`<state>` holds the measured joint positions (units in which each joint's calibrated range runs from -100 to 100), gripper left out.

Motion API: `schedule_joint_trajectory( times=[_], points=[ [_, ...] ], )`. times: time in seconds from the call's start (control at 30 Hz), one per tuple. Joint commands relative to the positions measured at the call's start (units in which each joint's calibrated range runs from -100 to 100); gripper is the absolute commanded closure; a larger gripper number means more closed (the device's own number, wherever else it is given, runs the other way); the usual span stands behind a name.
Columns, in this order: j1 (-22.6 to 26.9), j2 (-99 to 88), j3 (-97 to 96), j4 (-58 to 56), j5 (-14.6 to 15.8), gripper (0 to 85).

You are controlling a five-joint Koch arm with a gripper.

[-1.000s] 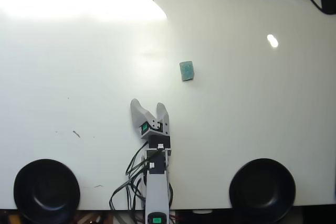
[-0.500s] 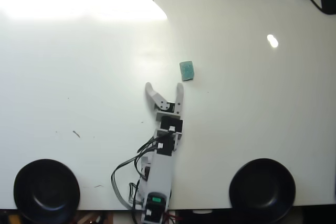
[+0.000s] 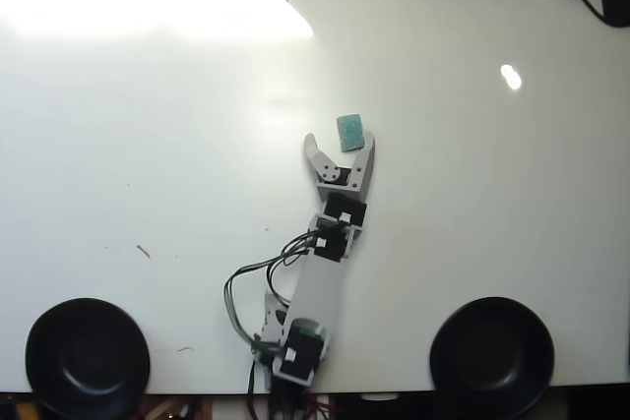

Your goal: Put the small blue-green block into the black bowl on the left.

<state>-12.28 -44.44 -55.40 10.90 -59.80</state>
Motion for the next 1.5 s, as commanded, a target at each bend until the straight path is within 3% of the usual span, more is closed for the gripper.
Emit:
schedule_joint_trajectory(
  times=[0.0, 0.37, 0.63, 0.8, 1.03, 1.13, 1.3, 1.47],
  points=[
    [-0.7, 2.6, 4.8, 4.2, -0.9, 34.5],
    [-1.9, 20.2, 7.3, 12.3, -1.2, 38.4],
    [-1.8, 25.5, 8.1, 13.4, -0.5, 46.9],
    [-2.0, 27.8, 8.1, 13.9, -0.6, 47.1],
    [-3.0, 30.5, 7.6, 14.3, -0.5, 69.8],
    [-2.9, 30.1, 7.3, 14.1, -0.4, 73.7],
    [-1.6, 26.8, 7.5, 12.6, 1.6, 78.5],
    [2.1, 19.0, 8.1, 8.4, 5.8, 79.8]
  ],
)
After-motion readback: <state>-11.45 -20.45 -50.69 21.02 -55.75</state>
